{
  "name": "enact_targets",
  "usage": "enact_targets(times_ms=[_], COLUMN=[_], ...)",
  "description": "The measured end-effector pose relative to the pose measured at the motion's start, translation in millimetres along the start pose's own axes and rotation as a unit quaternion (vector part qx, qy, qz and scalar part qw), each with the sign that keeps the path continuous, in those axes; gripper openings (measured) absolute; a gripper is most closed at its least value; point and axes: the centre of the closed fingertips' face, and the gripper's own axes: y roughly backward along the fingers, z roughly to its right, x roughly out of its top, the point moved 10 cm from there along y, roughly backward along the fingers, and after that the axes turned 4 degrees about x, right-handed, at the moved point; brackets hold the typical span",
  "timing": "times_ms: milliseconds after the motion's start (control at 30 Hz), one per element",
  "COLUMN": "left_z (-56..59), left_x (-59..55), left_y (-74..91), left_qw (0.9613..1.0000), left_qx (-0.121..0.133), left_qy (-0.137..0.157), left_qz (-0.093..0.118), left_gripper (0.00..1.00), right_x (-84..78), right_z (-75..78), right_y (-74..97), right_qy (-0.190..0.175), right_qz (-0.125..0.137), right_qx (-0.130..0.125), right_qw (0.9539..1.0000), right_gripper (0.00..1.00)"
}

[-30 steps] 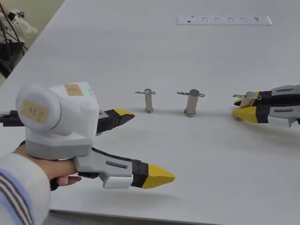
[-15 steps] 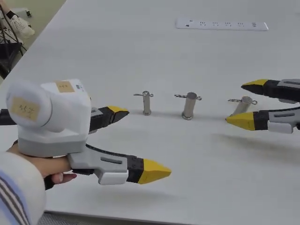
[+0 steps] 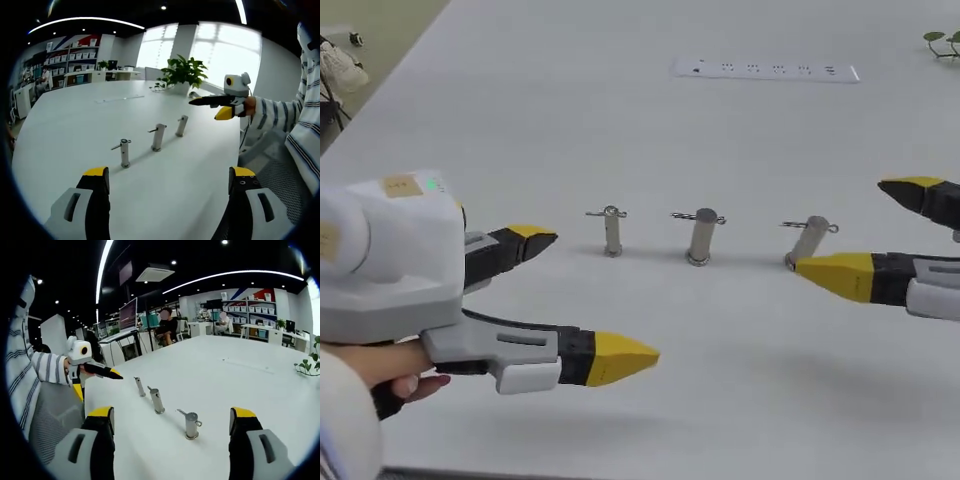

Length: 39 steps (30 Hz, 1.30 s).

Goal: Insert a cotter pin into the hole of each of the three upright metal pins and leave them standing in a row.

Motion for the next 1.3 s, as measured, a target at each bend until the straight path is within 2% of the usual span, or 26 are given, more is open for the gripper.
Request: enact_targets(times_ms=[133,200,333,400,433,467,533,700,867,900,933,1000,1100,1300], left_z=[-7.3,-11.5,-19.3,-21.6,-22.0,-22.2,-21.2,-17.8,-16.5,-15.4,-12.8,-11.7,-11.1,-5.8], left_x=[2.1,1.1,-3.4,-4.9,-5.8,-6.3,-7.9,-13.9,-17.2,-17.7,-18.5,-20.1,-21.5,-21.9], left_y=[6.3,10.4,18.2,20.8,22.4,23.1,23.8,23.2,18.0,17.9,17.4,17.0,17.2,17.7], left_qw=[0.9998,0.9996,0.9993,0.9989,0.9986,0.9985,0.9984,0.9987,0.9983,0.9983,0.9979,0.9974,0.9975,0.9970], left_qx=[0.007,0.015,0.032,0.037,0.038,0.039,0.039,0.034,0.028,0.024,0.009,0.007,0.011,0.012], left_qy=[0.010,0.017,0.018,0.027,0.036,0.037,0.040,0.036,0.045,0.047,0.054,0.059,0.054,0.064], left_qz=[0.013,0.016,0.007,0.010,0.011,0.012,0.008,-0.014,-0.024,-0.027,-0.034,-0.041,-0.044,-0.041], left_gripper=[0.98,0.98,0.98,0.98,0.98,0.98,0.98,0.98,0.98,0.98,0.99,0.99,0.99,0.99], right_x=[-5.5,-7.8,-14.0,-18.4,-23.6,-26.5,-32.3,-36.2,-36.5,-36.6,-37.1,-37.7,-38.5,-39.7], right_z=[-15.1,-19.8,-26.8,-29.2,-30.5,-30.8,-31.6,-35.7,-39.3,-39.5,-39.6,-39.2,-38.5,-38.6], right_y=[5.2,7.6,12.6,14.1,15.2,15.4,16.0,17.8,16.0,15.6,15.4,15.3,15.7,15.5], right_qy=[-0.030,-0.035,-0.080,-0.099,-0.118,-0.124,-0.132,-0.155,-0.171,-0.171,-0.170,-0.171,-0.171,-0.176], right_qz=[0.006,0.003,0.007,-0.003,-0.020,-0.026,-0.036,-0.025,-0.024,-0.025,-0.029,-0.032,-0.036,-0.047], right_qx=[0.001,-0.007,-0.020,-0.023,-0.027,-0.028,-0.030,-0.030,-0.026,-0.025,-0.025,-0.025,-0.026,-0.027], right_qw=[0.9995,0.9993,0.9966,0.9949,0.9924,0.9916,0.9902,0.9871,0.9847,0.9847,0.9847,0.9844,0.9842,0.9829], right_gripper=[0.94,0.95,0.97,0.98,0.98,0.98,0.98,0.98,0.98,0.98,0.98,0.98,0.98,0.98])
